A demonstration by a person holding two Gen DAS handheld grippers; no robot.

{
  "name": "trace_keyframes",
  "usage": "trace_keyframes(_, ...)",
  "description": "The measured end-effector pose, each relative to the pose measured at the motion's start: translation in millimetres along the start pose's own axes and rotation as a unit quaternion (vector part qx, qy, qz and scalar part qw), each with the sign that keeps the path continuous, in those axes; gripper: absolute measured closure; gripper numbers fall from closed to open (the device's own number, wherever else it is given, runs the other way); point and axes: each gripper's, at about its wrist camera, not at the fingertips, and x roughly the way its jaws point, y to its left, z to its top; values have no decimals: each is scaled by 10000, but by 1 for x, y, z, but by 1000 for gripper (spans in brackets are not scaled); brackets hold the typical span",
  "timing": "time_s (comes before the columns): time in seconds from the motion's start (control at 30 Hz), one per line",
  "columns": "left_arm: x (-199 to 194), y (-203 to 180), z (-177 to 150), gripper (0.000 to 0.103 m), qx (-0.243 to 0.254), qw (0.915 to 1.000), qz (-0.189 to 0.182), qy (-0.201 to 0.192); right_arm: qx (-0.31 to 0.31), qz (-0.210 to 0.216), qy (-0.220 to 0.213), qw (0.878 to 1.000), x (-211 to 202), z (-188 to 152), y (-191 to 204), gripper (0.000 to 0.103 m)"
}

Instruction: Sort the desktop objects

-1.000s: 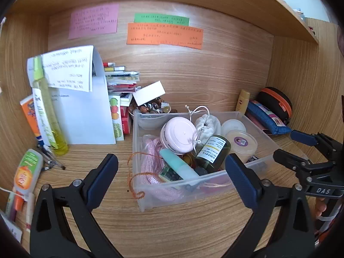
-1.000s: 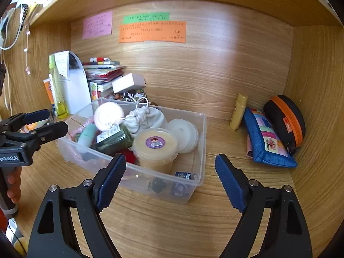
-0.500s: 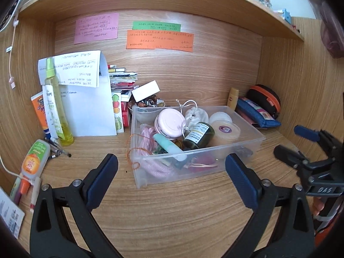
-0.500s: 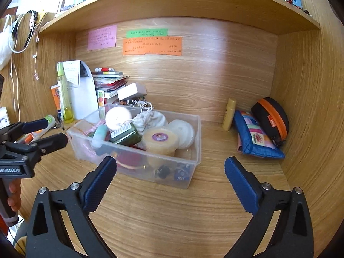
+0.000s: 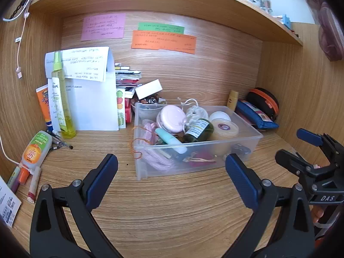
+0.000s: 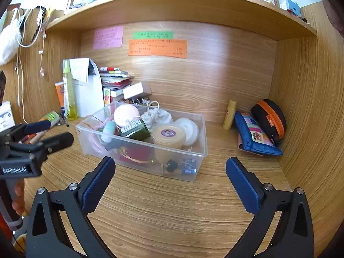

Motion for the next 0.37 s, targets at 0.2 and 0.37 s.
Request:
trace_keyframes(0.2,-10,-6,1,2,107,9995,-23,-296,56,-50,46,10000,3,1,-3,0)
trace_keyframes(0.37,-10,-7,2,2,75,9995,-68,-306,138,-5,135,9998,8,-1,-7,0)
